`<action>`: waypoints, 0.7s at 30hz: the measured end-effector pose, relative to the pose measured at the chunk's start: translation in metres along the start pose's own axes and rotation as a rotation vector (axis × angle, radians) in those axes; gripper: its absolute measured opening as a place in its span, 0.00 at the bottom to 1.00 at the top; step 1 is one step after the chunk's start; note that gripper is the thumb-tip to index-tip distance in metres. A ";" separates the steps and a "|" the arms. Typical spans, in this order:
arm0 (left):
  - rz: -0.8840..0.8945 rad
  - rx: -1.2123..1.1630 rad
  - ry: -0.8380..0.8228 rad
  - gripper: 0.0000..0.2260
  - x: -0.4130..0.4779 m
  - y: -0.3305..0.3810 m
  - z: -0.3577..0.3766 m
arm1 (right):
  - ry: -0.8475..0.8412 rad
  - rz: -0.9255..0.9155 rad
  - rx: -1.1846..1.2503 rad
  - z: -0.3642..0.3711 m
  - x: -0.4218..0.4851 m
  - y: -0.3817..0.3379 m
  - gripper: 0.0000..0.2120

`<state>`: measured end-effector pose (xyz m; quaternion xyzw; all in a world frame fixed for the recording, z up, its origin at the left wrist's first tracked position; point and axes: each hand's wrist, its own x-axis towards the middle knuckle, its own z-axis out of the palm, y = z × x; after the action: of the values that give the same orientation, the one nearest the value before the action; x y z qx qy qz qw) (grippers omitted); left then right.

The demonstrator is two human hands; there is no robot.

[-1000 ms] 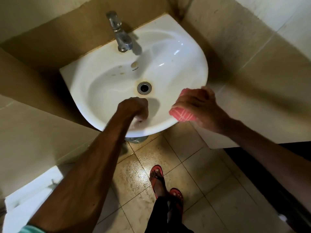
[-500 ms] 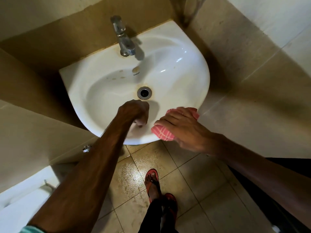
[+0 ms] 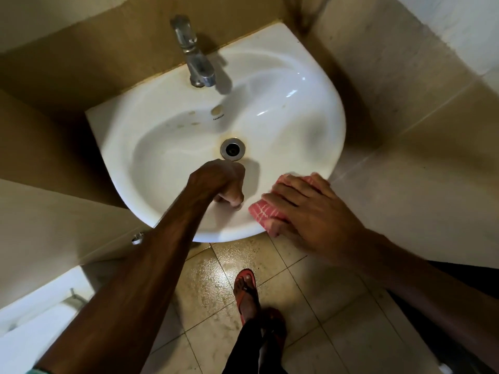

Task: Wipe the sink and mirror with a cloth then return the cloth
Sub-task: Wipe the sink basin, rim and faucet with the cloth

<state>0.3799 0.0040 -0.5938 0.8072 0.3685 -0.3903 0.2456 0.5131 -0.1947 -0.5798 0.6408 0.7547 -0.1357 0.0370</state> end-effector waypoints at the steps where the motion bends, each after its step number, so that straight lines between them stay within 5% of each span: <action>1: 0.004 -0.007 0.005 0.14 -0.001 -0.001 0.000 | -0.047 0.025 -0.036 0.000 0.009 0.002 0.33; 7: 0.059 -0.033 0.048 0.16 -0.008 -0.010 0.005 | -0.344 0.121 -0.103 -0.004 0.068 0.010 0.46; 9: 0.070 -0.054 0.067 0.15 -0.012 -0.015 0.006 | -0.413 0.152 -0.085 0.005 0.088 0.020 0.43; 16: 0.095 -0.083 0.209 0.14 -0.012 -0.025 0.015 | -0.294 0.166 0.038 0.047 0.148 0.027 0.43; 21: -0.119 -0.224 0.457 0.13 -0.005 -0.032 0.009 | -0.238 0.096 -0.080 0.078 0.196 0.026 0.32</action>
<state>0.3481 0.0154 -0.5983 0.8190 0.5023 -0.1684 0.2203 0.4949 -0.0232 -0.7041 0.6537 0.7182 -0.1783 0.1583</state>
